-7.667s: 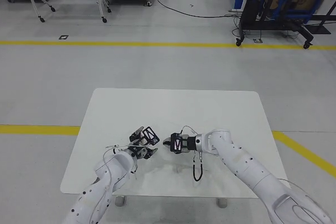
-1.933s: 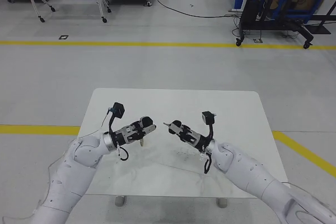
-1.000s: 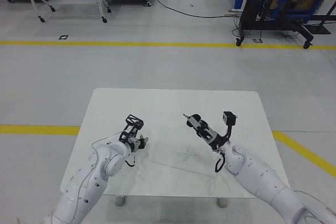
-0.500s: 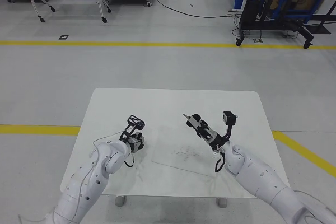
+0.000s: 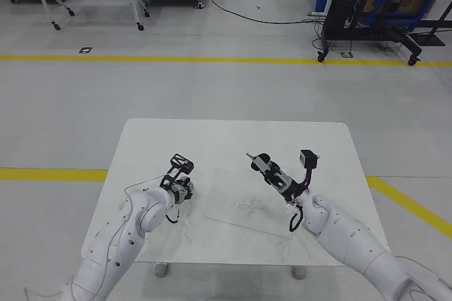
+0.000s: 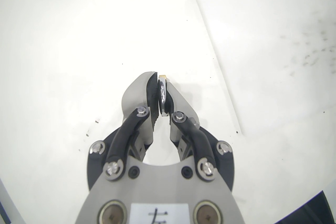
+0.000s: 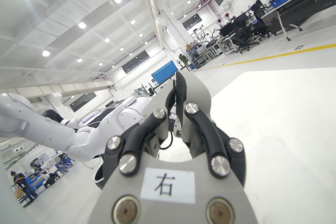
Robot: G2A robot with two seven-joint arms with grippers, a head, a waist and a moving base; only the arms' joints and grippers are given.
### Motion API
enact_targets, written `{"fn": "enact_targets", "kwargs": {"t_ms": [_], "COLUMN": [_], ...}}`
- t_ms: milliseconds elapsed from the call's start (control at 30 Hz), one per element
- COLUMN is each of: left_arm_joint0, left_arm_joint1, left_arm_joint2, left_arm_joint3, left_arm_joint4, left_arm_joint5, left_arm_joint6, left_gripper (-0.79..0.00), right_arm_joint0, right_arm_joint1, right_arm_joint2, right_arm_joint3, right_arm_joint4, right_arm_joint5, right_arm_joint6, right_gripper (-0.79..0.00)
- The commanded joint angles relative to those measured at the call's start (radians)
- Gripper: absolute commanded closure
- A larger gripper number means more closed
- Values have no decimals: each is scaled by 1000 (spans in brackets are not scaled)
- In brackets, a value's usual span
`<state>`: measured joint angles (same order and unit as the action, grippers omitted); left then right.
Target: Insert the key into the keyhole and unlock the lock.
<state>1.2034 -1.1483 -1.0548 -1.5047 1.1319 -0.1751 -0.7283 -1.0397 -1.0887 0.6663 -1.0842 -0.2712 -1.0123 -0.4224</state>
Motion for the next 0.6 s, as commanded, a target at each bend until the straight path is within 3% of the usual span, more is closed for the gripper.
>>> {"fn": "enact_targets", "kwargs": {"t_ms": [0,267,567], "left_arm_joint0": [7,5,-32], "left_arm_joint1": [1,10,3], "left_arm_joint2": [-5,-19,-8], "left_arm_joint3": [-11,-2,45], "left_arm_joint4": [-12,-78,-67], "left_arm_joint5": [-27,-207,-149], "left_arm_joint6": [19,-1,-12], "left_gripper": [0,0,0], "right_arm_joint0": [0,0,0], "right_arm_joint1": [0,0,0], "right_arm_joint2": [0,0,0], "right_arm_joint3": [0,0,0], "right_arm_joint4": [0,0,0], "right_arm_joint5": [0,0,0], "right_arm_joint6": [0,0,0], "right_gripper": [0,0,0]}}
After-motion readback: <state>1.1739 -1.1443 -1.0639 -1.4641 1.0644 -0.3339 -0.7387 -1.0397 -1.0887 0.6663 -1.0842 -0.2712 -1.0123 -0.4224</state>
